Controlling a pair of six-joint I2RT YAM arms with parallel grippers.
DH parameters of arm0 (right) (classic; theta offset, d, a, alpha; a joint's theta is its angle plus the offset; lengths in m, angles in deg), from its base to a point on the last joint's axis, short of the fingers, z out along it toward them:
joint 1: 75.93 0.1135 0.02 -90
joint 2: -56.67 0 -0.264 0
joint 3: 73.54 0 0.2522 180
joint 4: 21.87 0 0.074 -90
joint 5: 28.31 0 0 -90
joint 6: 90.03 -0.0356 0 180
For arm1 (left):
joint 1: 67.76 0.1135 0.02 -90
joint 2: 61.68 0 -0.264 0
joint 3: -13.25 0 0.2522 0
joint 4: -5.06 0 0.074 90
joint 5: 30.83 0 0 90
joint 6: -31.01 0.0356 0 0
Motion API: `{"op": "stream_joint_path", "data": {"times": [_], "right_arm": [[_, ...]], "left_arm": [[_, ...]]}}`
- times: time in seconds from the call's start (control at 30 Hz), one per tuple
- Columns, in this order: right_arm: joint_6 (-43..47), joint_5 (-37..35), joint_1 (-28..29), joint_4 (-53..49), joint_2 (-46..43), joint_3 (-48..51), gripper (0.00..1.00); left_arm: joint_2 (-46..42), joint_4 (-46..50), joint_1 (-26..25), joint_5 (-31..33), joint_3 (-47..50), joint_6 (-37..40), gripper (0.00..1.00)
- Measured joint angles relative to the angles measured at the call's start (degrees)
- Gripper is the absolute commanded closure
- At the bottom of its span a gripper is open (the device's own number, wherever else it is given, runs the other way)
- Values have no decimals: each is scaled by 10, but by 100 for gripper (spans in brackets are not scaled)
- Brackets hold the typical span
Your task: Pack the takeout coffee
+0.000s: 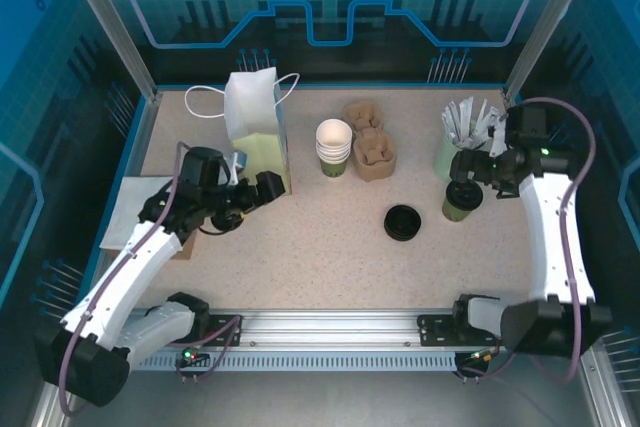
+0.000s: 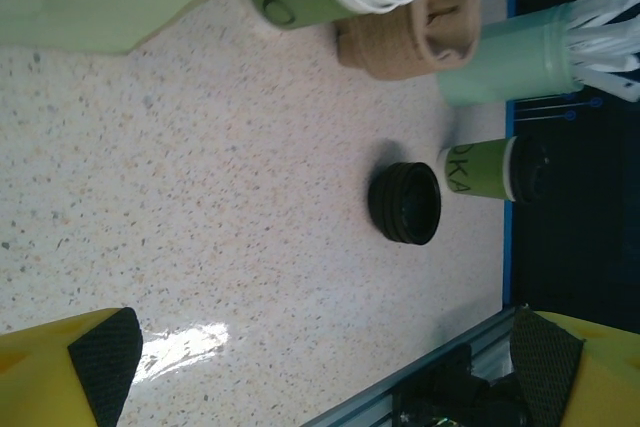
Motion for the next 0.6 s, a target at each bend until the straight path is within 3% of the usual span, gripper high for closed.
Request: {"op": "stream_joint_path", "data": {"times": [0.2, 0.33, 0.6], "right_arm": [[-14, 104, 32, 48, -86, -27, 4], [-43, 175, 58, 95, -112, -14, 7], [-65, 198, 99, 113, -104, -5, 8]], "left_arm": [[1, 90, 15, 27, -149, 29, 1], [31, 163, 52, 47, -269, 51, 5], [144, 244, 150, 94, -396, 105, 12]]}}
